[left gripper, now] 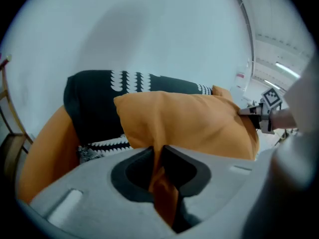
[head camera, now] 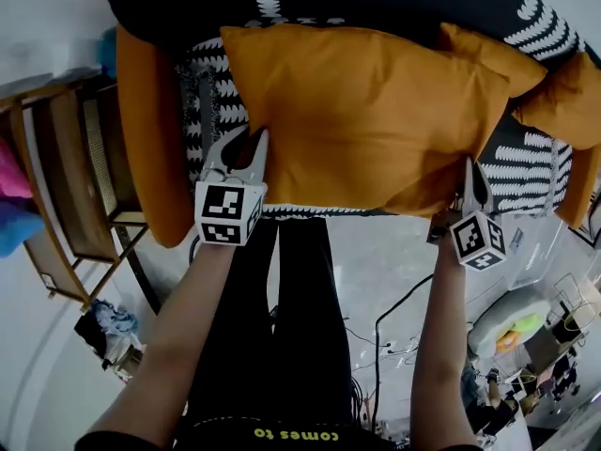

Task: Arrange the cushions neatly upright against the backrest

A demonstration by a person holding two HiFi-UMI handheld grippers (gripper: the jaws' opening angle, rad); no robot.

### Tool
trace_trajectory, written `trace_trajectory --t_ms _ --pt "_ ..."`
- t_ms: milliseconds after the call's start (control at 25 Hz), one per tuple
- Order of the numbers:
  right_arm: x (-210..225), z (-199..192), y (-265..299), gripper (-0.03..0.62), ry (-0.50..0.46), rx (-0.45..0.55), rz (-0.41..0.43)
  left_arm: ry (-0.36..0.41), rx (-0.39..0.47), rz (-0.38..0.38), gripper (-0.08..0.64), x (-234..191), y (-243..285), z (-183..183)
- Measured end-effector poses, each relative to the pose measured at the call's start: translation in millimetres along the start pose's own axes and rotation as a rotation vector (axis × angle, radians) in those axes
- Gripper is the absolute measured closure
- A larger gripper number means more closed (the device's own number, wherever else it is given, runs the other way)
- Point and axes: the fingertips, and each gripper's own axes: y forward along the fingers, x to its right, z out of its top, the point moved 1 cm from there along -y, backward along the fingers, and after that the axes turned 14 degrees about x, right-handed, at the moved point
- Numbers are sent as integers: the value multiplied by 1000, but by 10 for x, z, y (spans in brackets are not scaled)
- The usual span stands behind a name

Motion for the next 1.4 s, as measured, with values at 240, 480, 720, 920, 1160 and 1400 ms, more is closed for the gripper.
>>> trace_trajectory --t_ms 240,480,720,920,1160,1400 --pt "-915 604 295 565 -35 154 171 40 157 137 500 -681 -469 518" --pt "-1591 945 968 566 -67 260 308 70 301 278 500 -1403 -465 993" --pt "-1983 902 1375 565 -226 318 306 130 351 355 497 -1836 -409 1241" --pt "-1987 948 1320 565 -227 378 273 196 471 368 499 -1898 -395 1695" --pt "-1933 532 1549 529 -398 298 199 119 331 353 479 -2133 -10 1170" --pt "-1824 -20 1832 486 -389 68 229 130 132 321 442 -2267 327 548"
